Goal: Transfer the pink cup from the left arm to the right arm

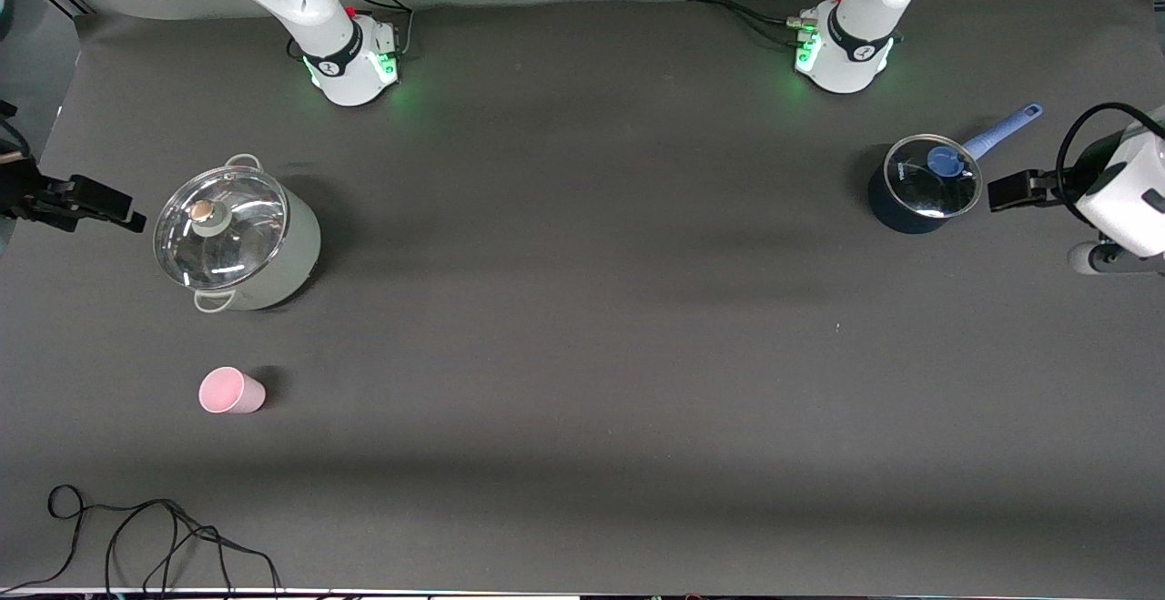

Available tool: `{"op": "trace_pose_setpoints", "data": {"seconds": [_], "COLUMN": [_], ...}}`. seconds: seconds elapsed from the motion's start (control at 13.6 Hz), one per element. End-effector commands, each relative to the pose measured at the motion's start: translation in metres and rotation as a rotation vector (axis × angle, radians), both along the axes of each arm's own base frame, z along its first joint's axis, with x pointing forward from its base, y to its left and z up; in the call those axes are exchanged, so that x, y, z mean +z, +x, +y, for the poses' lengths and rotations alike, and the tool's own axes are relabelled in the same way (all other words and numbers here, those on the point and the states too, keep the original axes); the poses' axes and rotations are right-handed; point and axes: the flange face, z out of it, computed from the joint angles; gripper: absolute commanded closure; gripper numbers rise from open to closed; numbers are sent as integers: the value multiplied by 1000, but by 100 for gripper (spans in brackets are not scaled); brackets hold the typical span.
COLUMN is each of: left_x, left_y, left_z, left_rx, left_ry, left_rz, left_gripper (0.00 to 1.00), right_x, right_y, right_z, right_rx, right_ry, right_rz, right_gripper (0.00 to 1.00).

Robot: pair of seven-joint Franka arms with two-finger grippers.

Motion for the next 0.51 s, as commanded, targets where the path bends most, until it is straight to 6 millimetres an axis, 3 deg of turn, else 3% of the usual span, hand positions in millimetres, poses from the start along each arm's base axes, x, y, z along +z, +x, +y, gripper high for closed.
{"op": "trace_pose_setpoints", "data": {"seconds": [0.0, 0.15, 0.44], "left_x": [-14, -19, -9], "left_y": [-42, -46, -28], "left_z": [12, 8, -7], "left_rx": [1, -11, -40], "left_ry": [-29, -35, -37], "left_rz": [-94, -171, -224], "left_gripper": [0, 0, 0], "right_x": [-4, -5, -2], "right_y": [1, 5, 8], "right_z": [10, 11, 11], "right_rx": [6, 14, 14], "right_ry": [-41, -66, -69], "right_rz": [-11, -34, -49], "right_gripper": [0, 0, 0]}}
